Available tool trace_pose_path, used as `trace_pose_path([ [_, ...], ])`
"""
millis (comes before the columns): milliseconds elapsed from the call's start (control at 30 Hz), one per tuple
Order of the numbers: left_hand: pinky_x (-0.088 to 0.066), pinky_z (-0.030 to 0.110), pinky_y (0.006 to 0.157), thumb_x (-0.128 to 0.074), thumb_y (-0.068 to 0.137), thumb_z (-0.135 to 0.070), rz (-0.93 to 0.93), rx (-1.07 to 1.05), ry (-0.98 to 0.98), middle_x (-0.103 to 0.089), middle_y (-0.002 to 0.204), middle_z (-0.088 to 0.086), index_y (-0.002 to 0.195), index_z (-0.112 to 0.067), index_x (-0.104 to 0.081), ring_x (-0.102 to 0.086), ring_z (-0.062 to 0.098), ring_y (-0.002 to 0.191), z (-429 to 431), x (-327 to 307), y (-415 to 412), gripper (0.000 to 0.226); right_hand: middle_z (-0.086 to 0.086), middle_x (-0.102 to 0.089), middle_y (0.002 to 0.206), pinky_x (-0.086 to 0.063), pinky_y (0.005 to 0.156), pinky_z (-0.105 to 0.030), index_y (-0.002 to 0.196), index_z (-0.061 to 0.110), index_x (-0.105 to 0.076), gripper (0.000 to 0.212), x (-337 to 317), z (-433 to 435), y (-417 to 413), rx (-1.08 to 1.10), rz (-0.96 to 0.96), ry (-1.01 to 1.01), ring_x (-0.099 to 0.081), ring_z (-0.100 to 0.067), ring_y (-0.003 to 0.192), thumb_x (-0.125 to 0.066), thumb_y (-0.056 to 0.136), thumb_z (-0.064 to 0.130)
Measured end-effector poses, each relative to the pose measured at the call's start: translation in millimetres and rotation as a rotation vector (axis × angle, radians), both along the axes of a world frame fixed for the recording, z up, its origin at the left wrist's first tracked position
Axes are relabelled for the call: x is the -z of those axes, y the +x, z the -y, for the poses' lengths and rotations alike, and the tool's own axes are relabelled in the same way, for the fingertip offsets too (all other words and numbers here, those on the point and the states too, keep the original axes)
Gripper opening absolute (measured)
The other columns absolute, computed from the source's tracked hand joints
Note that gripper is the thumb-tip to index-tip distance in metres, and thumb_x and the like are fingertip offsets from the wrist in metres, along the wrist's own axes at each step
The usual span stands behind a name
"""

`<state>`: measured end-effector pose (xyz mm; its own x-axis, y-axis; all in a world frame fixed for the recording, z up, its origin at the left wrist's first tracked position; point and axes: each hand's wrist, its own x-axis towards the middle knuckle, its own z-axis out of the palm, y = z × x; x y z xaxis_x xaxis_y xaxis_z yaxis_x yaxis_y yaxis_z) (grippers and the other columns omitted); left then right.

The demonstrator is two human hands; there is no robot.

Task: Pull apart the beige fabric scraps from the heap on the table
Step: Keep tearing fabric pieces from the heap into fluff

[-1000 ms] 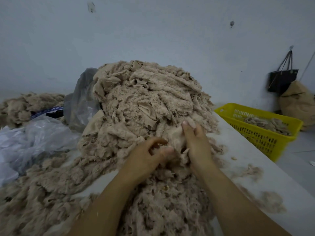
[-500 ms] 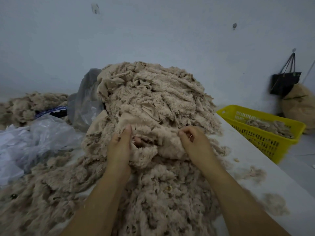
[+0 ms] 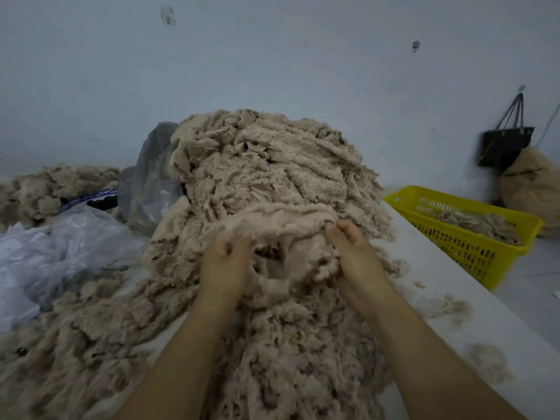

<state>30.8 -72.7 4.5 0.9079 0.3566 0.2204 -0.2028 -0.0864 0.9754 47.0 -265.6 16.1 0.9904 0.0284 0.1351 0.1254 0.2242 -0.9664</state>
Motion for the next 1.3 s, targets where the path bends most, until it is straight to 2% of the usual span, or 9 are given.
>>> trace_pose_path([
  [200,-0.043,0.006,0.057,-0.051,0.081,-0.072,0.077,0.250,0.500,-0.062,0.062,-0.030,0.066,-0.044,-0.066,-0.059,-0.011,0.062,23,-3,-19,0.036,0.007,-0.074,0.097,-0.056,0.080,-0.031,0.100,0.026,-0.068,0.007,2,-15,-5,-0.082,0.047,-0.004,-0.070,-0.014,0.091,-0.061,0.098,0.026],
  [300,-0.057,0.025,0.063,-0.055,0.080,-0.070,0.039,0.252,0.473,-0.073,0.075,-0.004,0.087,-0.021,-0.074,-0.067,0.004,0.068,22,0,-17,0.053,0.021,-0.067,0.066,-0.052,0.057,-0.017,0.092,0.036,-0.064,0.012,2,-15,-10,-0.110,0.074,-0.135,-0.064,0.002,0.061,-0.058,0.100,0.030],
  [433,-0.040,0.011,0.045,-0.057,0.097,-0.043,0.070,0.276,0.415,-0.059,0.048,-0.014,0.061,-0.029,-0.067,-0.055,-0.003,0.045,21,0,-15,0.039,0.014,-0.049,0.050,-0.036,0.054,-0.028,0.081,0.035,-0.067,0.022,3,-20,-9,-0.020,0.091,-0.338,-0.043,-0.003,0.046,-0.056,0.100,0.040],
  [600,-0.033,0.019,0.041,-0.056,0.099,-0.036,-0.025,0.058,0.180,-0.037,0.037,-0.013,0.043,-0.033,-0.051,-0.037,0.003,0.034,9,2,-3,0.057,0.019,-0.048,0.048,-0.030,0.043,-0.016,0.095,0.028,-0.064,0.012,0,-9,-1,0.141,0.125,-0.133,-0.038,-0.001,0.040,-0.055,0.101,0.033],
  [767,-0.048,0.032,0.055,-0.056,0.098,-0.043,-0.107,0.007,-0.068,-0.062,0.063,0.009,0.064,-0.021,-0.061,-0.059,0.019,0.055,8,3,2,0.041,0.007,-0.033,0.049,-0.023,0.043,-0.024,0.100,0.024,-0.062,0.012,-4,-9,-2,0.120,0.230,0.056,-0.023,-0.012,0.041,-0.051,0.104,0.025],
  [967,-0.059,0.043,0.079,-0.056,0.100,-0.038,-0.156,-0.176,-0.446,-0.074,0.106,0.013,0.123,-0.011,-0.063,-0.071,0.030,0.091,-16,-1,9,0.036,0.006,-0.038,0.050,-0.027,0.037,-0.019,0.097,0.023,-0.069,0.022,-16,14,0,0.187,0.204,0.352,-0.026,-0.008,0.038,-0.049,0.103,0.015],
  [1100,-0.057,0.050,0.090,-0.065,0.090,-0.053,-0.153,-0.058,-0.454,-0.073,0.112,0.009,0.126,-0.014,-0.063,-0.072,0.028,0.098,-6,-2,6,0.053,0.005,-0.048,0.053,-0.044,0.051,-0.027,0.074,0.025,-0.078,0.038,-12,10,2,0.034,0.132,0.039,-0.042,-0.011,0.043,-0.043,0.090,0.024],
  [1167,-0.056,0.050,0.091,-0.071,0.083,-0.054,-0.162,0.057,-0.420,-0.077,0.102,0.005,0.110,-0.017,-0.072,-0.074,0.026,0.094,0,-4,3,0.047,0.009,-0.060,0.081,-0.047,0.067,-0.027,0.066,0.028,-0.076,0.044,-10,1,3,0.059,0.025,-0.280,-0.057,-0.003,0.068,-0.042,0.093,0.030],
  [1300,-0.055,0.038,0.086,-0.075,0.076,-0.056,-0.156,0.243,-0.283,-0.078,0.100,0.006,0.100,-0.019,-0.080,-0.075,0.022,0.093,3,-4,-5,0.045,0.035,-0.051,0.117,-0.041,0.070,0.000,0.099,0.061,-0.058,0.021,2,-8,-10,-0.072,0.216,-0.523,-0.052,0.020,0.099,-0.049,0.084,0.072],
])
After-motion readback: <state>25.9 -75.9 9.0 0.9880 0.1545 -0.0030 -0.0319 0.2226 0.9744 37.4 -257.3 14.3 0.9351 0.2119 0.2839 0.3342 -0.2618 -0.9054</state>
